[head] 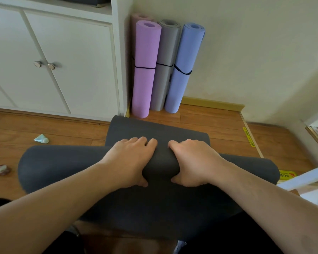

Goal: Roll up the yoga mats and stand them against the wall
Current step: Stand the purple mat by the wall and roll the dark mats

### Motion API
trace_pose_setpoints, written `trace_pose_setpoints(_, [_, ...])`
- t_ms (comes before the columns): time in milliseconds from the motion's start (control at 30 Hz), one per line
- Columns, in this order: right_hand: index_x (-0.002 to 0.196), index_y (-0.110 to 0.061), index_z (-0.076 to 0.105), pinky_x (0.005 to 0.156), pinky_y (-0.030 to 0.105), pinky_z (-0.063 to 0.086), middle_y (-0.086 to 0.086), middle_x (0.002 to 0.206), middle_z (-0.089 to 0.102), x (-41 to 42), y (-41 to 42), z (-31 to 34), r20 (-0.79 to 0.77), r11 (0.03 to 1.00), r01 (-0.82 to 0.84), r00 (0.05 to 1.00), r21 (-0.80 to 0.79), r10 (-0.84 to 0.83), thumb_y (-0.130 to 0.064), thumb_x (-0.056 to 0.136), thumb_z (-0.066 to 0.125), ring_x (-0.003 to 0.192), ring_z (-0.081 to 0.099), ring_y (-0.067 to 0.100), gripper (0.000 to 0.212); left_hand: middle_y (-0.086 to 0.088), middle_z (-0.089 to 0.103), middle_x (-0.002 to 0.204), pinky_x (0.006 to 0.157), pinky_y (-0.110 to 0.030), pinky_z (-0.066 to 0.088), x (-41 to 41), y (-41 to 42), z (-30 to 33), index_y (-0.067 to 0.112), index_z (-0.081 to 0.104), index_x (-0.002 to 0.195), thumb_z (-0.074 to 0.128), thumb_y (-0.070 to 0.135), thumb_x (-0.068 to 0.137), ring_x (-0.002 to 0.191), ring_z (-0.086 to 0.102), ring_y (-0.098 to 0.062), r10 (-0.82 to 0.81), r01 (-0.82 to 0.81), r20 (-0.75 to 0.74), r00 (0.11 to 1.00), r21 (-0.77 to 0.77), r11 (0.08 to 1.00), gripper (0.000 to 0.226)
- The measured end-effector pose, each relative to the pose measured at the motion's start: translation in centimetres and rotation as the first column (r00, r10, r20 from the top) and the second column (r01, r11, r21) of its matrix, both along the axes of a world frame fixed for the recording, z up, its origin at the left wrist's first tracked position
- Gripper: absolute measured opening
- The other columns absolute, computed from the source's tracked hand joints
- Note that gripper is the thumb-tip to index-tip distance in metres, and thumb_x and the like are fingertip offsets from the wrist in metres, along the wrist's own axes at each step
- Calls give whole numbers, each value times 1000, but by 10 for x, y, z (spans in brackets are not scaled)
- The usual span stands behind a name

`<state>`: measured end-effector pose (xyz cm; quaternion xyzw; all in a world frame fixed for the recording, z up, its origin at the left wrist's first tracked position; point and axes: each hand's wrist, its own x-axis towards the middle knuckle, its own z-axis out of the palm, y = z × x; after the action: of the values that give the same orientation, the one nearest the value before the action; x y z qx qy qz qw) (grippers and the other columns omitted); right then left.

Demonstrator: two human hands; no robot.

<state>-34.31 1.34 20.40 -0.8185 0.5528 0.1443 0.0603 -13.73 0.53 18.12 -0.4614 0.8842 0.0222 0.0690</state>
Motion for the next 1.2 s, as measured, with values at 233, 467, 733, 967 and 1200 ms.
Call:
trace_pose_setpoints(233, [149,-25,28,99,45,52,2,137,49,9,8,-3,-54,991,-66,997,-120,59,-57,69,93,125,54,27,109,13,60,114,84,-36,54,10,-13,5,36,44,128,82,68,73,105,62,-15,67,-61,-56,996,105,993,74])
trace_pose_setpoints(467, [132,-24,42,72,36,51,-2,109,62,5,4,-2,-6,989,-90,996,-118,90,-52,81,84,99,64,23,72,12,56,125,93,-36,54,10,-6,6,35,34,139,81,66,75,111,59,-13,54,-44,-77,996,123,991,85])
trace_pose_setpoints(733, [138,-27,34,82,38,52,-2,121,59,6,7,0,40,989,-90,995,-119,96,-55,74,88,108,62,23,88,9,62,115,82,-38,59,1,-6,0,31,32,126,91,54,69,101,66,-16,82,-75,-112,990,62,995,85])
trace_pose_setpoints(967, [140,-20,36,90,43,52,6,125,56,11,5,2,-80,970,-121,991,-209,106,-51,71,93,113,59,29,95,13,62,106,84,-36,60,10,-17,19,40,34,124,90,57,70,91,63,-9,192,-146,-150,970,271,951,80])
trace_pose_setpoints(1200, [122,-21,48,67,36,53,0,99,61,12,4,-1,-14,990,-93,996,-110,92,-45,77,87,88,65,24,64,13,47,130,96,-32,52,8,-4,10,37,35,140,83,68,71,116,52,-10,48,-39,-72,996,131,991,90])
